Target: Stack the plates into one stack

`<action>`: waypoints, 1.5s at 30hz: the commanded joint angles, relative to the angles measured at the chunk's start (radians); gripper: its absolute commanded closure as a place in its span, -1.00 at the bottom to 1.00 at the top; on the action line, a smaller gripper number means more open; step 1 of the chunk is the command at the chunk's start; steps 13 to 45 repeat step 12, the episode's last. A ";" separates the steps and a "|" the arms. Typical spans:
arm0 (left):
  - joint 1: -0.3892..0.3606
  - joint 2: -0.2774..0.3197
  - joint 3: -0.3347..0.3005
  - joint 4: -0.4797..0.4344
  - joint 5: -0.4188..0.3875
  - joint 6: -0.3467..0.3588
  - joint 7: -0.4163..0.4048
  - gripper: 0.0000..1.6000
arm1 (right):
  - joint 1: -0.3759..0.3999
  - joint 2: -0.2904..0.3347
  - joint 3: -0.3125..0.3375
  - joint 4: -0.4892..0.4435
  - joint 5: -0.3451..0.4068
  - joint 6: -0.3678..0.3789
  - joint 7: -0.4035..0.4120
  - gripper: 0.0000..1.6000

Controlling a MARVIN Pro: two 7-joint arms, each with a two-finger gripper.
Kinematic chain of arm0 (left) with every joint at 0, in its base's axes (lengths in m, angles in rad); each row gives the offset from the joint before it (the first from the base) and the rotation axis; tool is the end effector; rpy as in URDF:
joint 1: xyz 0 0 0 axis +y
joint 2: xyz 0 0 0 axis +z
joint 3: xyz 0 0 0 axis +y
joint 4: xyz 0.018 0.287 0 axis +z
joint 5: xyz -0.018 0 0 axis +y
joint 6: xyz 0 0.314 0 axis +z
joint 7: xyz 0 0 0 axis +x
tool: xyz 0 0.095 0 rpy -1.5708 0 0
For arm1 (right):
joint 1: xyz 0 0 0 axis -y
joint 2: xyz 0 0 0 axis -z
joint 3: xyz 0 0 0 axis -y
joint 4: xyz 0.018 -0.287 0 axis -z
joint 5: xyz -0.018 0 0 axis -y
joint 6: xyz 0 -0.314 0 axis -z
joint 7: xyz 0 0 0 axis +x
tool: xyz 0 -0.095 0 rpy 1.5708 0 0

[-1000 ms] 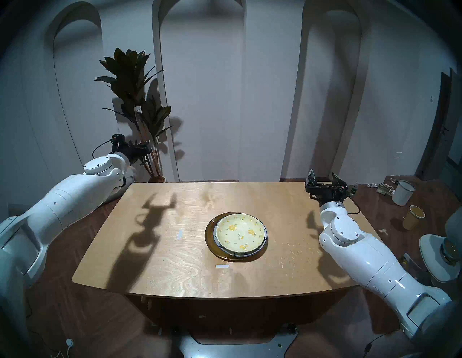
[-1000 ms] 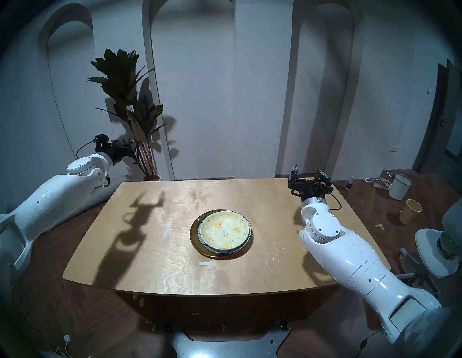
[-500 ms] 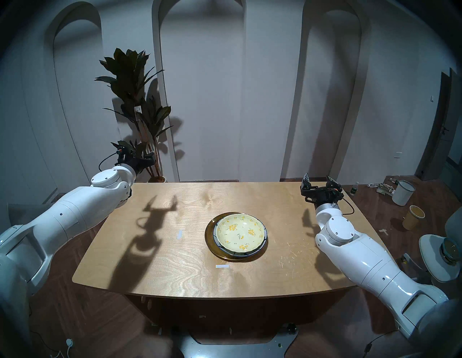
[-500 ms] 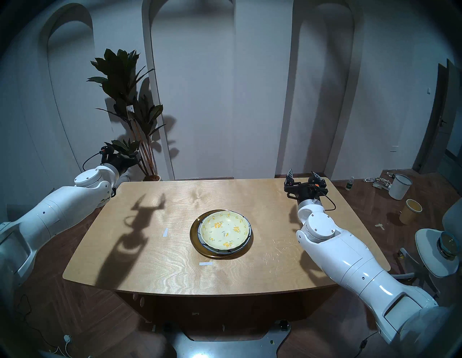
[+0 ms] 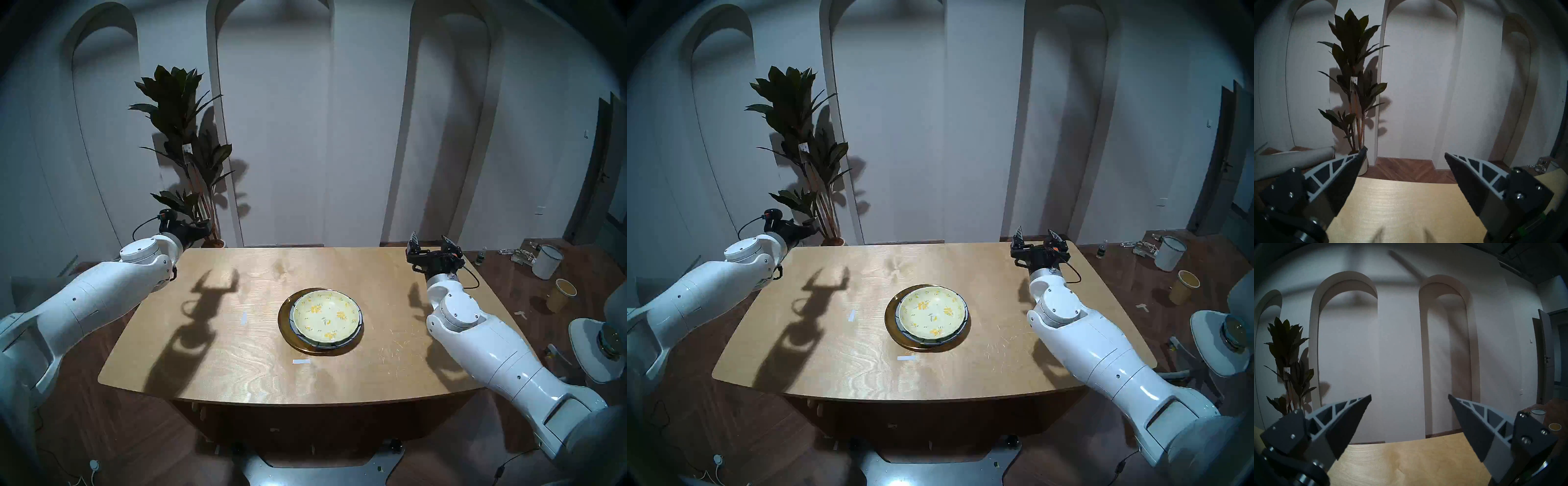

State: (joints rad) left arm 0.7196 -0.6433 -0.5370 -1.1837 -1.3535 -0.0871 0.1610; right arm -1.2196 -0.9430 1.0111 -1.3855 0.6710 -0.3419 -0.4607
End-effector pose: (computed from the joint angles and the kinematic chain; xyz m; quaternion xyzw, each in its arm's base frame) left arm 0.5424 0.1815 -0.2016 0.7564 0.0406 0.6517 0.0395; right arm 0.4852 -0.0863 -0.2571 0.6308 -0.0572 0.7732 0.0320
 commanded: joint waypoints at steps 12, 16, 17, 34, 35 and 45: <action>-0.019 0.021 -0.013 -0.013 -0.005 -0.002 -0.002 -1.00 | 0.015 0.000 0.015 -0.011 -0.004 -0.006 0.001 -1.00; -0.019 0.021 -0.013 -0.013 -0.005 -0.002 -0.002 -1.00 | 0.015 0.000 0.015 -0.011 -0.004 -0.006 0.001 -1.00; -0.019 0.021 -0.013 -0.013 -0.005 -0.002 -0.002 -1.00 | 0.015 0.000 0.015 -0.011 -0.004 -0.006 0.001 -1.00; -0.019 0.021 -0.013 -0.013 -0.005 -0.002 -0.002 -1.00 | 0.015 0.000 0.015 -0.011 -0.004 -0.006 0.001 -1.00; -0.019 0.021 -0.013 -0.013 -0.005 -0.002 -0.002 -1.00 | 0.015 0.000 0.015 -0.011 -0.004 -0.006 0.001 -1.00; -0.019 0.021 -0.013 -0.013 -0.005 -0.002 -0.002 -1.00 | 0.015 0.000 0.015 -0.011 -0.004 -0.006 0.001 -1.00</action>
